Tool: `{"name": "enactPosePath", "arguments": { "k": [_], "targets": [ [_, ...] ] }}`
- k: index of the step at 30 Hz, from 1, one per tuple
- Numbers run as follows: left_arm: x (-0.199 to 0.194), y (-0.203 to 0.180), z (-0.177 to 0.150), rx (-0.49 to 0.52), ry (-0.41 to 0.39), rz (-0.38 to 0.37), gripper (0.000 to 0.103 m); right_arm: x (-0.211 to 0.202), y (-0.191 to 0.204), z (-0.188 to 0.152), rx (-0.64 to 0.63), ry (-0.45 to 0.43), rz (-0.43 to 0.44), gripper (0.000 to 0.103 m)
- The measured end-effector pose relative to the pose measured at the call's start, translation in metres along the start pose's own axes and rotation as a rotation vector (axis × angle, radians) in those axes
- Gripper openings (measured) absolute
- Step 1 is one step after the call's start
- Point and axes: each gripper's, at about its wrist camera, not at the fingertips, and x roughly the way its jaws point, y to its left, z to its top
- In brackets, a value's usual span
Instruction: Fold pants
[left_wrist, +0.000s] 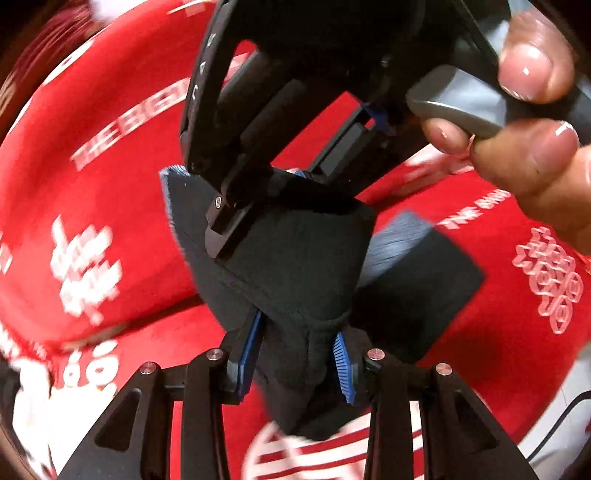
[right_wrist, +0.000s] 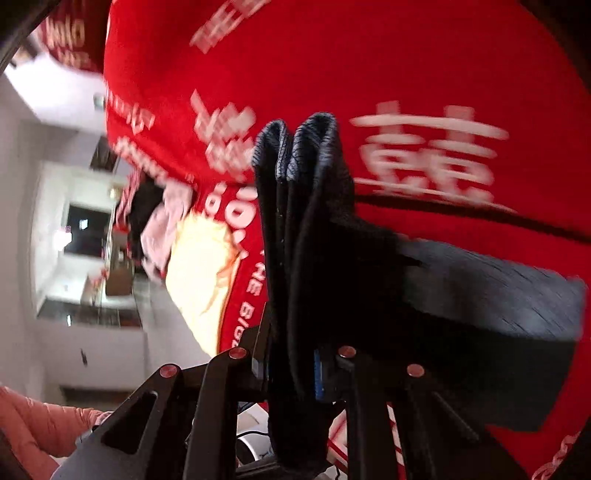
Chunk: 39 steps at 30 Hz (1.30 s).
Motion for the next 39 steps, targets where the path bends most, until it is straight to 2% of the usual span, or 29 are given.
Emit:
{"name": "enactPosePath", "arguments": {
  "k": [2, 7, 11, 13, 14, 15, 17, 20, 24, 26, 29, 31, 34, 39],
  "targets": [
    [0.006, -0.038, 0.012, 0.072, 0.001, -0.020, 0.037, -0.031, -0.031, -0.017, 0.048, -0.045, -0.002, 0.018],
    [0.038, -0.114, 0.022, 0.217, 0.037, -0.040, 0.037, -0.063, -0.108, -0.046, 0.152, -0.090, -0.036, 0.017],
    [0.082, -0.150, 0.020, 0.249, 0.129, -0.055, 0.037, -0.045, -0.178, -0.057, 0.233, -0.078, -0.082, 0.017],
    [0.096, -0.155, 0.017, 0.254, 0.170, -0.046, 0.038, -0.037, -0.201, -0.062, 0.254, -0.064, -0.092, 0.019],
    [0.100, -0.156, 0.015, 0.256, 0.186, -0.041, 0.049, -0.030, -0.210, -0.064, 0.260, -0.056, -0.094, 0.021],
    [0.102, -0.155, 0.014, 0.250, 0.201, -0.057, 0.067, -0.026, -0.214, -0.065, 0.264, -0.055, -0.095, 0.025],
    [0.101, -0.152, 0.010, 0.229, 0.221, -0.086, 0.076, -0.025, -0.213, -0.068, 0.268, -0.061, -0.110, 0.031],
    [0.091, -0.140, 0.007, 0.218, 0.240, -0.096, 0.076, -0.033, -0.211, -0.073, 0.268, -0.062, -0.151, 0.034],
    [0.071, -0.102, 0.009, 0.106, 0.249, -0.116, 0.076, -0.054, -0.203, -0.086, 0.257, -0.065, -0.312, 0.034],
    [0.067, -0.080, 0.010, 0.039, 0.270, -0.094, 0.076, -0.063, -0.200, -0.094, 0.261, -0.075, -0.350, 0.034],
    [0.069, -0.048, 0.007, -0.034, 0.306, -0.018, 0.076, -0.079, -0.185, -0.108, 0.265, -0.138, -0.423, 0.032],
    [0.073, -0.034, 0.003, -0.067, 0.328, 0.029, 0.076, -0.087, -0.176, -0.114, 0.266, -0.185, -0.416, 0.031],
    [0.090, -0.009, -0.008, -0.133, 0.396, 0.072, 0.076, -0.084, -0.159, -0.113, 0.245, -0.198, -0.398, 0.031],
    [0.108, 0.013, -0.033, -0.314, 0.523, 0.011, 0.076, -0.049, -0.139, -0.109, 0.152, -0.115, -0.461, 0.031]
  ]
}}
